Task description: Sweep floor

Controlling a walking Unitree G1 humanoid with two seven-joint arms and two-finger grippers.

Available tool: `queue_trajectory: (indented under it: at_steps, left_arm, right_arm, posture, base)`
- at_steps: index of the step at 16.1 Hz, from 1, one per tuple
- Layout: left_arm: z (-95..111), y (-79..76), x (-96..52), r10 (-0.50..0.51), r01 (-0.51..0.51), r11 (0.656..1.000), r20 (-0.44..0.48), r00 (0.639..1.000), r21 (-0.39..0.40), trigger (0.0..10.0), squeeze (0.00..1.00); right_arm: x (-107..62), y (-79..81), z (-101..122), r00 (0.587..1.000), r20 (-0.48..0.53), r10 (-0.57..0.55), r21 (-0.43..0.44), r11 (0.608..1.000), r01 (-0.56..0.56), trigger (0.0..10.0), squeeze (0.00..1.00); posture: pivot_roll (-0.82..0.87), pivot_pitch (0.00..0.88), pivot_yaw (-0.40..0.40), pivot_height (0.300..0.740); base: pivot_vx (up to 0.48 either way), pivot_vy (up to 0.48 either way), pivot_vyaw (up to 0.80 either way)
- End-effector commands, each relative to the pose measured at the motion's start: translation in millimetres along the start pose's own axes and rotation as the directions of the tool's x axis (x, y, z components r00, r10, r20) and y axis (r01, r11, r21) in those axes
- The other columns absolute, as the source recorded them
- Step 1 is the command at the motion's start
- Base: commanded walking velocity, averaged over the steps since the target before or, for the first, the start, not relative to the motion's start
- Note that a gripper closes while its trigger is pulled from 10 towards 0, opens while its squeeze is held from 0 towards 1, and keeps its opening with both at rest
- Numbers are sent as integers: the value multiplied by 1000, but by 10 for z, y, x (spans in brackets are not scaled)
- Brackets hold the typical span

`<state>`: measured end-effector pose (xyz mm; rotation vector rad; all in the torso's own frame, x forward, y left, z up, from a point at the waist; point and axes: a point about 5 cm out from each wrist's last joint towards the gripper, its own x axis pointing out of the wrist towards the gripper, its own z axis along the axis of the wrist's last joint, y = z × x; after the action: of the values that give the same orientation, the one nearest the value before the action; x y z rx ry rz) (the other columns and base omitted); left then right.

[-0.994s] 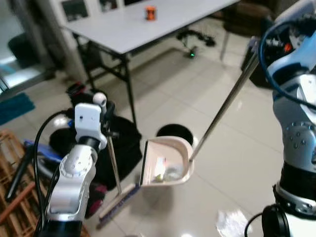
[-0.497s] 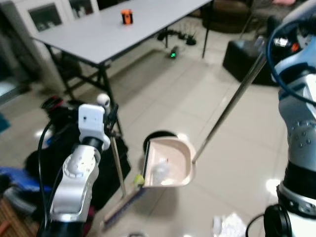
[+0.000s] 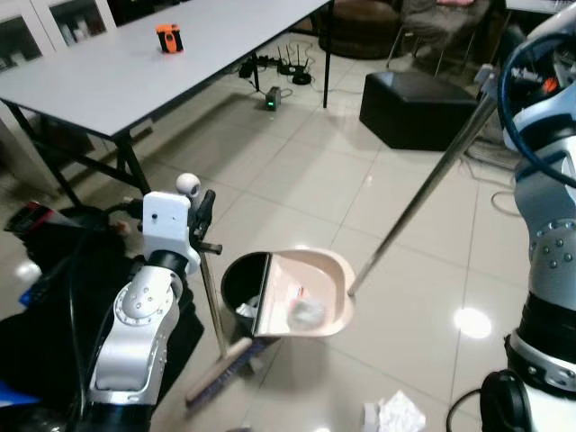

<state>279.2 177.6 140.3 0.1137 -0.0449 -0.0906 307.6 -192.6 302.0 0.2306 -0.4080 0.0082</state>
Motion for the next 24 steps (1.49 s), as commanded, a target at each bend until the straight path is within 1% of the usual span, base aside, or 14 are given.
queue_trajectory:
  at_steps: [1,3,5,9,11,13,15,17,18,20,21,22,23,24]
  left_arm:
    - [112,61,16,16,-18,999,46,999,38,10000,0]
    - [95,79,-1,26,-28,998,40,999,49,10000,0]
    - [46,134,-42,42,-44,996,20,999,74,10000,0]
    - [-50,227,-163,59,-56,990,-18,998,126,10000,0]
    - [-88,266,-227,76,-71,988,-30,997,138,10000,0]
    - [-135,309,-327,100,-90,985,-62,993,146,10000,0]
    - [-138,327,-375,108,-97,984,-69,992,151,10000,0]
    - [-121,374,-522,128,-112,979,-84,988,169,10000,0]
    - [-116,387,-552,134,-117,978,-87,987,173,10000,0]
    - [-81,459,-706,164,-142,971,-103,981,192,10000,0]
    - [-72,482,-747,173,-149,969,-109,979,199,10000,0]
    - [-58,512,-818,183,-155,966,-120,976,208,10000,0]
    - [-42,536,-876,195,-165,963,-129,972,213,10000,0]
    - [-19,547,-912,201,-170,962,-130,971,215,10000,0]
  right_arm:
    - [22,68,119,998,62,30,30,999,-31,10000,0]
    - [27,63,126,997,70,32,29,999,-34,10000,0]
    - [49,75,119,996,84,41,18,999,-43,10000,0]
    - [123,174,71,986,154,60,-11,998,-59,10000,0]
    - [165,191,4,984,174,40,-6,999,-40,10000,0]
    - [276,158,-132,974,224,-28,-24,999,34,10000,0]
    - [344,176,-191,969,244,-38,-32,998,47,10000,0]
    - [472,266,-319,961,276,-17,-15,1000,22,10000,0]
    - [505,291,-349,959,282,-7,-15,1000,11,10000,0]
    - [590,432,-398,951,303,64,-36,998,-55,10000,0]
    - [616,479,-406,948,306,89,-48,996,-78,10000,0]
    - [654,565,-411,938,322,131,-71,991,-115,10000,0]
    - [702,650,-409,930,329,163,-71,987,-147,10000,0]
    - [733,705,-391,925,339,170,-66,985,-157,10000,0]
  posture:
    - [-64,3,49,740]
    - [-62,1,50,740]
    - [-56,0,50,740]
    - [-38,0,43,740]
    - [-25,1,39,740]
    - [4,20,32,740]
    - [21,38,27,740]
    - [67,82,12,740]
    - [78,91,7,740]
    - [122,130,-12,740]
    - [134,145,-18,740]
    - [144,159,-21,740]
    - [152,173,-25,740]
    - [163,188,-32,740]
  base:
    - [375,0,0]
    - [171,0,0]
    - [0,0,0]
    - [0,0,0]
    - [0,0,0]
    - [0,0,0]
    - [0,0,0]
    - [0,0,0]
    - [0,0,0]
    - [0,0,0]
    - [0,0,0]
    - [0,0,0]
    - [0,0,0]
    - [0,0,0]
